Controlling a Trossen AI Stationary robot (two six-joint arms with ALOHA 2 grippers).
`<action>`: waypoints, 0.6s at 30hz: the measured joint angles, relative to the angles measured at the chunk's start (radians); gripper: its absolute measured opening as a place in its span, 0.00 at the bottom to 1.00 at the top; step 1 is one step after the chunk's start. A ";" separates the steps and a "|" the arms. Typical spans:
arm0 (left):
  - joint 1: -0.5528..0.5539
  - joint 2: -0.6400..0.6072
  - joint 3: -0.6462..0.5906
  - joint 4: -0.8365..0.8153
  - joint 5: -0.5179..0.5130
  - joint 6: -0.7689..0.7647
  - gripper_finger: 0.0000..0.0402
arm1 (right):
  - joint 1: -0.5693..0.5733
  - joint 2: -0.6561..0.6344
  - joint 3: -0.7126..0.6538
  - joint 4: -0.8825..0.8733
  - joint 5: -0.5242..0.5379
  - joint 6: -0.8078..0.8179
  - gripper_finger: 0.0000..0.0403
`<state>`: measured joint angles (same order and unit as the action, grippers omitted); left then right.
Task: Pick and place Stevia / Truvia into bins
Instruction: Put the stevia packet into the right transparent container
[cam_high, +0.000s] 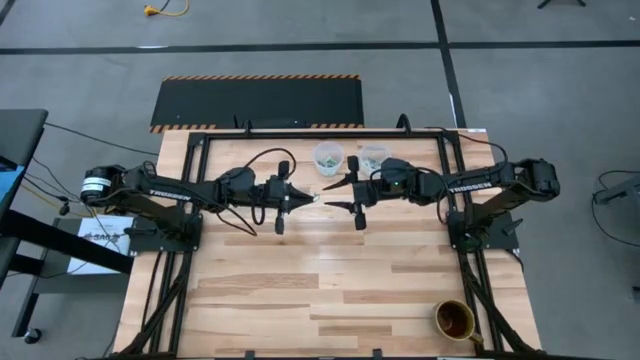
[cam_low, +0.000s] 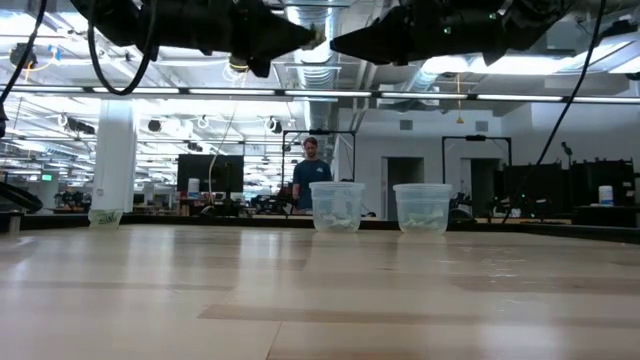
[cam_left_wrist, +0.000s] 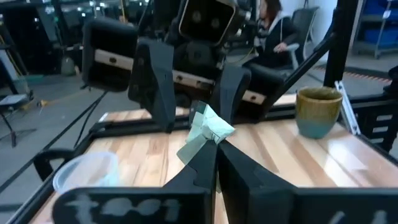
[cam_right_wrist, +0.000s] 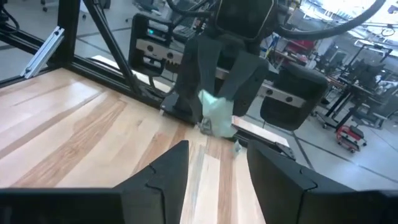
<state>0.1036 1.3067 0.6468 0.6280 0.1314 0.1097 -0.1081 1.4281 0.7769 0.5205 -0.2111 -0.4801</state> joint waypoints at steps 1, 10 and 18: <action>0.000 0.000 0.000 0.011 0.005 0.000 0.00 | 0.000 0.000 0.000 0.004 -0.001 0.000 0.39; 0.000 0.004 0.000 0.084 0.047 0.010 0.00 | 0.002 0.000 0.001 0.052 -0.027 -0.020 0.36; 0.001 0.004 0.000 0.086 0.047 0.018 0.00 | 0.002 0.000 0.005 0.105 -0.067 -0.025 0.34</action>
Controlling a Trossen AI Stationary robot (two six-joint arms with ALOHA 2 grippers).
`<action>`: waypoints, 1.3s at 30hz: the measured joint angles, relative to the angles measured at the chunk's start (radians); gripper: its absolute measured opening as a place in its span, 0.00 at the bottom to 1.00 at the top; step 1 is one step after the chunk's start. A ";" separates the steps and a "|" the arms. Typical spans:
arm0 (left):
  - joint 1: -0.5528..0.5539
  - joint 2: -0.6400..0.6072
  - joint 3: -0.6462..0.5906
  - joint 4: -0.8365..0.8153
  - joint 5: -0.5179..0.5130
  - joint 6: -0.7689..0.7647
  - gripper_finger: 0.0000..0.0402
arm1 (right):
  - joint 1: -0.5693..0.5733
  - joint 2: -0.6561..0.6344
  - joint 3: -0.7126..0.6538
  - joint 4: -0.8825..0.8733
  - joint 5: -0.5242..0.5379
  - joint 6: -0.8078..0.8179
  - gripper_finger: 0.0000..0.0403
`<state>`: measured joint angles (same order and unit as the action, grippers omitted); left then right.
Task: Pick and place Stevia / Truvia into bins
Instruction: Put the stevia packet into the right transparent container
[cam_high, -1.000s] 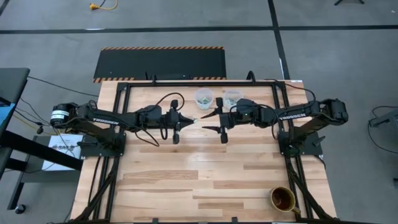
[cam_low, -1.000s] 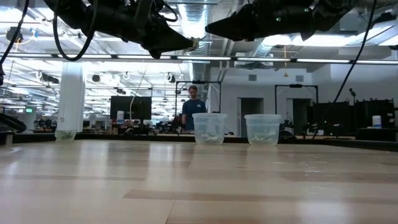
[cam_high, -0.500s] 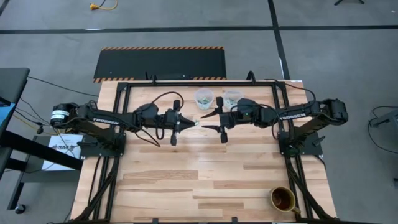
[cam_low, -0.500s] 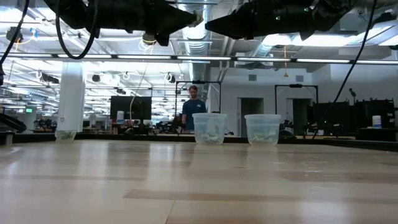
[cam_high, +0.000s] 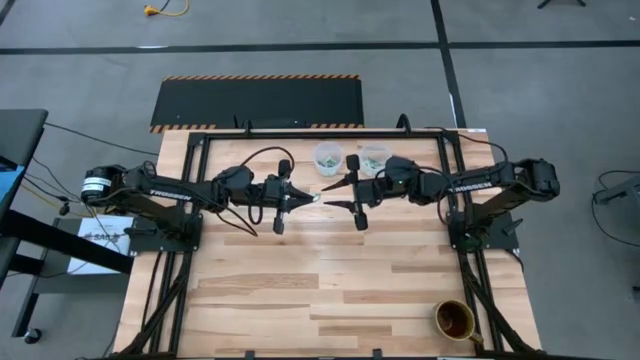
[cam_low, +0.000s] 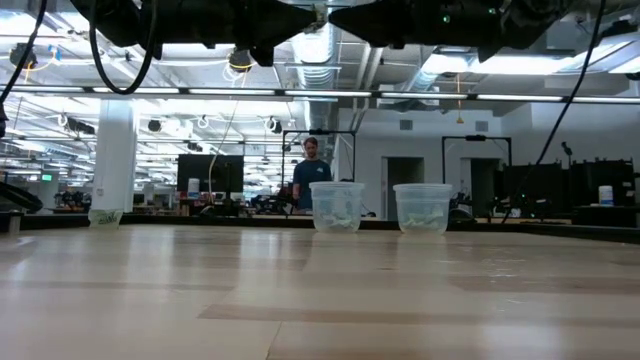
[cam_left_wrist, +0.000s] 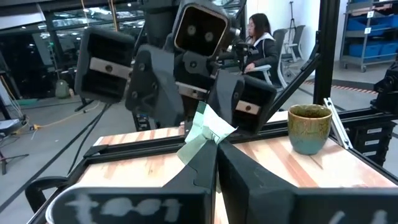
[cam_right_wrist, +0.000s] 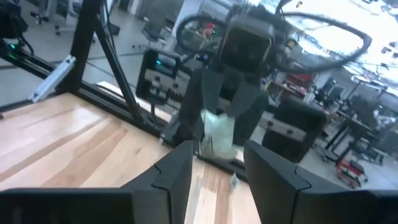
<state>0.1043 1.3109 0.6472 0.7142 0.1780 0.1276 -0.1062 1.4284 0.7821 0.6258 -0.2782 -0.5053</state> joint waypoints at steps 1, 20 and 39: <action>0.000 0.000 0.000 0.000 0.000 0.000 0.00 | 0.000 0.000 0.008 -0.001 -0.009 0.000 0.34; 0.000 0.001 0.002 0.068 0.000 0.022 0.00 | 0.003 0.094 0.075 0.032 -0.035 0.008 0.33; 0.000 0.000 0.014 0.005 -0.003 0.022 0.00 | 0.000 0.150 0.187 -0.124 -0.032 0.000 0.24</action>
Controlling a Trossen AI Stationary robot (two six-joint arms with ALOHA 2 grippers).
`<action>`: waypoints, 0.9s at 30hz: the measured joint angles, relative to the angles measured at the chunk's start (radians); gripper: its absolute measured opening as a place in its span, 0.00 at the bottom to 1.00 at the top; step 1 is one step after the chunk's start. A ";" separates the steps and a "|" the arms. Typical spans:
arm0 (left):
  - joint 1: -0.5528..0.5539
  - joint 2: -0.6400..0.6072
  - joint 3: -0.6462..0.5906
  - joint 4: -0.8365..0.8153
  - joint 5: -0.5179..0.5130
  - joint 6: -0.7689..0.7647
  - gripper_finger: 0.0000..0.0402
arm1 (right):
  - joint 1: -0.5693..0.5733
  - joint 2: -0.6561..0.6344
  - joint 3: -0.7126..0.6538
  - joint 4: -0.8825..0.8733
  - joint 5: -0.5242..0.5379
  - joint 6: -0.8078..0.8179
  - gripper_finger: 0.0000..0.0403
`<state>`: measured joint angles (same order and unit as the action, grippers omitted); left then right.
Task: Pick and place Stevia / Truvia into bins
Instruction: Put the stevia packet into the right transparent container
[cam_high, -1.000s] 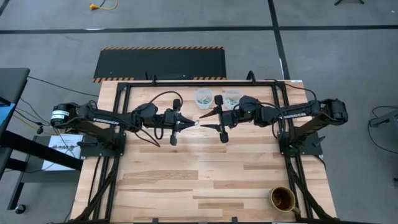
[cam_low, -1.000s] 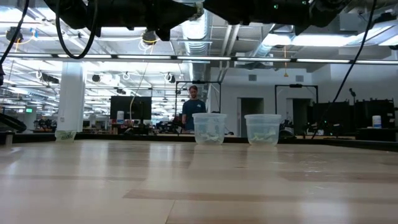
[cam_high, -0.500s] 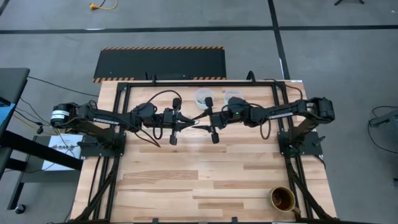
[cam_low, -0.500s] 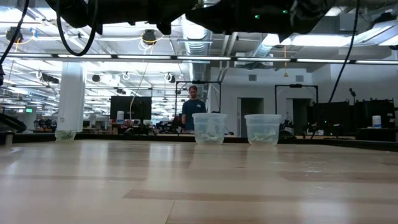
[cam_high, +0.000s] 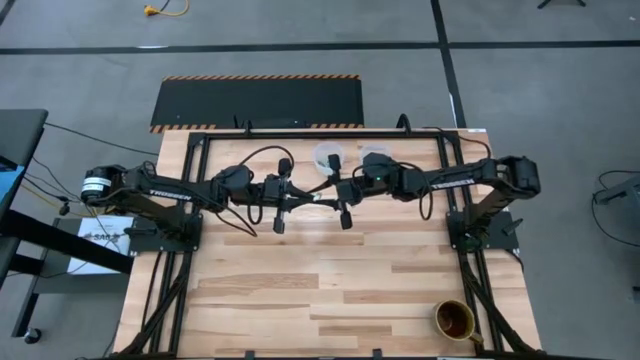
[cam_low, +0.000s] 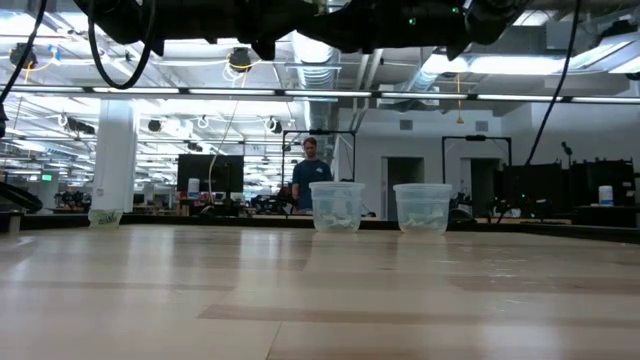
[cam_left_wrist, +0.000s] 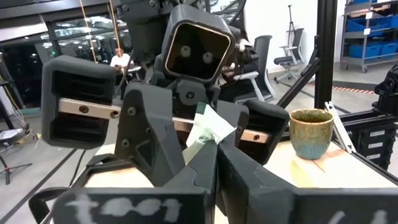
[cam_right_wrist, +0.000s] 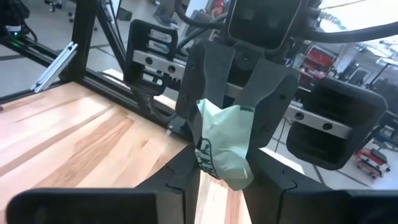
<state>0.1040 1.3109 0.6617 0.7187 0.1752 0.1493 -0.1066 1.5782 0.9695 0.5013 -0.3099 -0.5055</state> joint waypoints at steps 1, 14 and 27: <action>0.000 0.000 0.000 -0.001 0.000 0.000 0.00 | 0.000 -0.004 0.000 -0.009 0.000 0.000 0.23; 0.000 -0.001 -0.003 -0.006 -0.027 -0.001 0.00 | -0.006 -0.007 0.000 -0.046 0.010 -0.003 0.02; -0.053 -0.086 -0.002 0.035 -0.019 0.014 0.13 | -0.065 -0.007 0.001 -0.097 0.060 0.001 0.00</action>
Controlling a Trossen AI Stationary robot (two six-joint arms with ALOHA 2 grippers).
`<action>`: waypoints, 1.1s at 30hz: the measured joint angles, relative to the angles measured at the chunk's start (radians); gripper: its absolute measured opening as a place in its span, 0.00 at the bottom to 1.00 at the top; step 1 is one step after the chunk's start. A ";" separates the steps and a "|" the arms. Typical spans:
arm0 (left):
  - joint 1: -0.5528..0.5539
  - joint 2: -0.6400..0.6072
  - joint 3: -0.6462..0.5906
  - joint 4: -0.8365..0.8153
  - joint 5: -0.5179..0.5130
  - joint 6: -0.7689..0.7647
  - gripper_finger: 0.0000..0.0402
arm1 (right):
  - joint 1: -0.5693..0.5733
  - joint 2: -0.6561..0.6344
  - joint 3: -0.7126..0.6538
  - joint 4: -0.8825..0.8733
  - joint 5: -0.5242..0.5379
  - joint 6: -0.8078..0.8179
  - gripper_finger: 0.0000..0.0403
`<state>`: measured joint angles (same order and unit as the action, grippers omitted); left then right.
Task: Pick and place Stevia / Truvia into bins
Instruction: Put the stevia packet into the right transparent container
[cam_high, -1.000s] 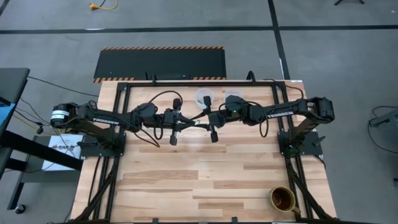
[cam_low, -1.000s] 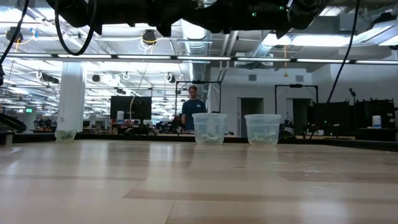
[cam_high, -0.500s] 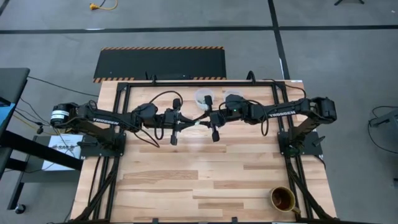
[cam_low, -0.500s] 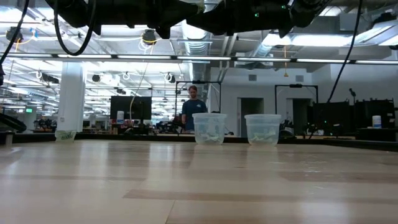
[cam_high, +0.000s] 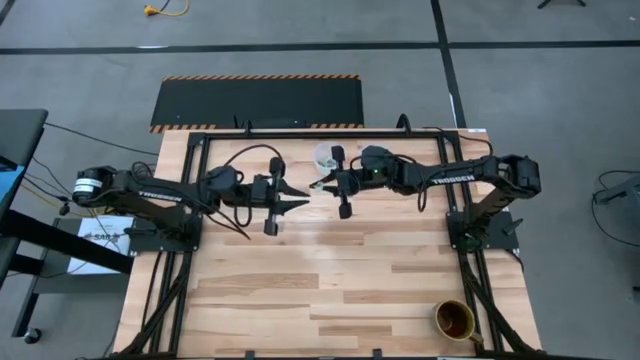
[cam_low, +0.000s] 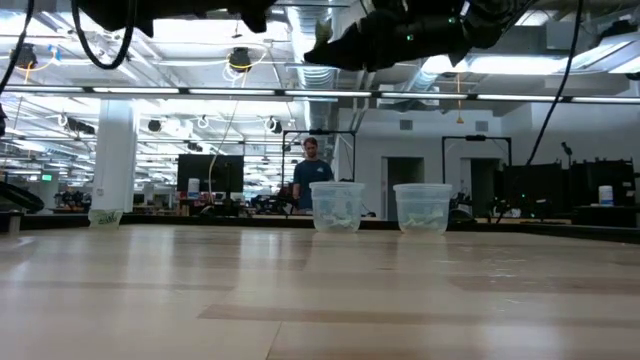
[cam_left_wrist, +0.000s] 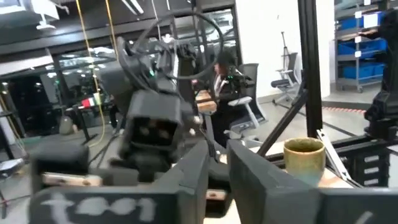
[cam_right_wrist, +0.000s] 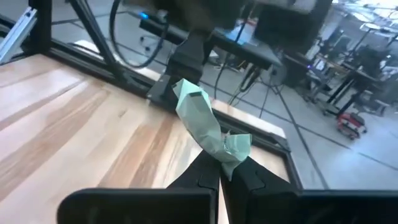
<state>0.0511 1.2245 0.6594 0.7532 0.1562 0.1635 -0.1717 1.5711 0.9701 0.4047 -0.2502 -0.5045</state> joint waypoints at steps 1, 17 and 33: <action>-0.003 -0.008 0.000 0.000 -0.003 0.000 0.15 | -0.004 0.000 0.000 -0.008 0.001 0.000 0.00; -0.027 -0.095 0.000 -0.252 -0.293 0.035 0.27 | -0.199 0.000 0.000 -0.392 0.577 0.165 0.00; -0.027 -0.094 0.000 -0.295 -0.329 0.048 0.27 | -0.303 0.000 -0.001 -0.741 0.737 0.452 0.00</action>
<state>0.0242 1.1301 0.6594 0.4580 -0.1730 0.2119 -0.4747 1.5711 0.9695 -0.3361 0.4871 -0.0525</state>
